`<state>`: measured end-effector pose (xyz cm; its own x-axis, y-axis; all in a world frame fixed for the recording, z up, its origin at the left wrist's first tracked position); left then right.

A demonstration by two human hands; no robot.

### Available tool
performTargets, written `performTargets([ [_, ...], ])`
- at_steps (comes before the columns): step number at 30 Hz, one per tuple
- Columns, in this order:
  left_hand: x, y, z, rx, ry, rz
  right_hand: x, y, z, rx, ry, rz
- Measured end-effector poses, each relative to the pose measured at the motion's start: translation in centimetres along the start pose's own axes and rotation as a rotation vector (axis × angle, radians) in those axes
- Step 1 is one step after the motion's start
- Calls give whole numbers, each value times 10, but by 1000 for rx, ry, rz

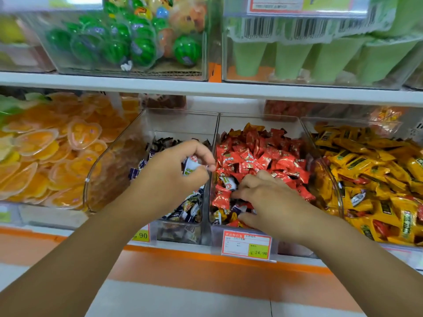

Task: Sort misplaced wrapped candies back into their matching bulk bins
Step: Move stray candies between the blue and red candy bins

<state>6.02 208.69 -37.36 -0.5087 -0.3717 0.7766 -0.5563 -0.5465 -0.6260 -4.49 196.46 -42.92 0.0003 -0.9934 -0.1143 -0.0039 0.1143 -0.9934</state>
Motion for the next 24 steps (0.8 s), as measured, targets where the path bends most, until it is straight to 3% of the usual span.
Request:
performTargets([
  [6,-15,-2,0,19,-84,-98,5,-6,2,105,58,139],
  [9,-18,-6,5,37,-81,-149,15,-19,-7,231,155,419],
  [13,-10,-1,5,19,-24,-34,25,-30,-16,483,261,757],
  [18,-2,14,7,-28,94,207,7,-40,-9,642,175,1209],
  [22,2,15,11,26,158,201,-3,-44,-3,648,124,1275],
  [24,1,8,12,67,146,169,4,-47,-3,646,143,1142],
])
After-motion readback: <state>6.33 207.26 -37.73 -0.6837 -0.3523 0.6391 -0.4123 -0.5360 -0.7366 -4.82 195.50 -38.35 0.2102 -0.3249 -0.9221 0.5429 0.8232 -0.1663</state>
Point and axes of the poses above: each hand's wrist, its own z-axis towards the middle knuckle, its own y-axis out of the palm, x = y × z, the point moved 6 cm from there along z, towards the middle knuckle, and after that the axes turned 12 degrees about -y, right-handed, at the moved point
